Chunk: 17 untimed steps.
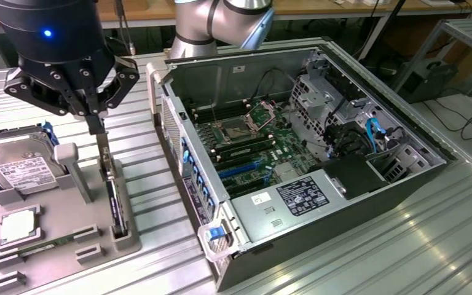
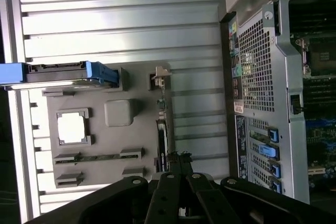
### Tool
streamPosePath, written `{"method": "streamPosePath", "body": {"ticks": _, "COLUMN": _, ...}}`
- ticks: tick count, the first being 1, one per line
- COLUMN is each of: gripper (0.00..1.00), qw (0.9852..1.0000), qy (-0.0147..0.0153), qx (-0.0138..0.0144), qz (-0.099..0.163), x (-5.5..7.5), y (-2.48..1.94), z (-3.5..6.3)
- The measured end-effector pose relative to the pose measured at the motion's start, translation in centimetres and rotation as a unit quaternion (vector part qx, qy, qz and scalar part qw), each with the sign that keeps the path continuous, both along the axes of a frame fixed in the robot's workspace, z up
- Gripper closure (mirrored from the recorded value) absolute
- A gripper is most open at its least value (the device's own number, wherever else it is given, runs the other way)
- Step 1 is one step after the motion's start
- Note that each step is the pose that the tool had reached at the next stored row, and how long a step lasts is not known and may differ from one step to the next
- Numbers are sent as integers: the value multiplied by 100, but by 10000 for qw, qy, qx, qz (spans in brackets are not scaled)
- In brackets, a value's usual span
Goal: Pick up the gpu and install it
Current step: 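Reach for the gpu, then pick up the gpu and move the gpu toward the slot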
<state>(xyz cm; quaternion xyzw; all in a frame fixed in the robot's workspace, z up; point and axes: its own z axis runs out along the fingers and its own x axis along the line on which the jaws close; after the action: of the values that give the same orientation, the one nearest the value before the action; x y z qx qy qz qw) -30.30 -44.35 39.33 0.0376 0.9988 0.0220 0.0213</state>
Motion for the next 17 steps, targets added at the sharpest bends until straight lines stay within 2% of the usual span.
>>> {"method": "streamPosePath", "body": {"ticks": 6, "gripper": 89, "qw": 10000, "qy": 0, "qx": 0, "qz": 0, "x": -60, "y": -9, "z": 0}}
{"method": "streamPosePath", "body": {"ticks": 17, "gripper": 89, "qw": 10000, "qy": 0, "qx": 0, "qz": 0, "x": -64, "y": -9, "z": 0}}
